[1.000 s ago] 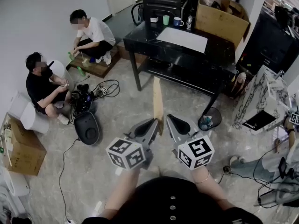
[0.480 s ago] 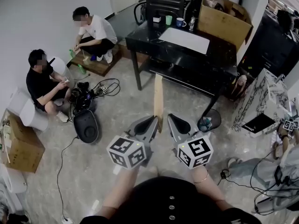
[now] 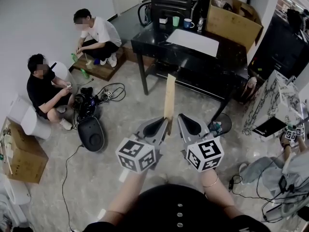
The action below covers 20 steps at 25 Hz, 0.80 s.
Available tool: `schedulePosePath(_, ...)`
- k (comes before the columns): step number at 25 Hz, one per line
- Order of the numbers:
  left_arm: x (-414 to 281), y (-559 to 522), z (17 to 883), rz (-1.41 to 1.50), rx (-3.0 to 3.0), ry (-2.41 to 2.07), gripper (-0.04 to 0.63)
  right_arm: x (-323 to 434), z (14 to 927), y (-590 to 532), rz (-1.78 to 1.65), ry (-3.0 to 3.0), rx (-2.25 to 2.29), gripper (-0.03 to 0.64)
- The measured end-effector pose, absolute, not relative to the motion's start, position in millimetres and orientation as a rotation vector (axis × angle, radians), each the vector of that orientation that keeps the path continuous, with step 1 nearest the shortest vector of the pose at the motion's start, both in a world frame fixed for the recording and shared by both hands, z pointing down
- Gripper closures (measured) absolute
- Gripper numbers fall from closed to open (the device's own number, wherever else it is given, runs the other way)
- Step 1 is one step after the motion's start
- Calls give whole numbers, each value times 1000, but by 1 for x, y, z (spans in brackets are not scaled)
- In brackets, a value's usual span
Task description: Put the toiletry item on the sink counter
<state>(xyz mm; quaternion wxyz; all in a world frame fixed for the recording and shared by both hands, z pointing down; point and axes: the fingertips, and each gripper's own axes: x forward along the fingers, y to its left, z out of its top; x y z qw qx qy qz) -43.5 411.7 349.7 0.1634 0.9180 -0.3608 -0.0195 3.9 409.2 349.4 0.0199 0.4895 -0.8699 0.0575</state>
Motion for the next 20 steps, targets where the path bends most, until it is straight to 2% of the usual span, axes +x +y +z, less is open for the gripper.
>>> schedulePosePath(11,-54,374,353,-71,2616,-1013,583,-6,354,375,203,-2711,1531,614)
schedulePosePath(20,-46,298,354,-83,2624,-1074,583,0,357,299,178,-2739,1460,614)
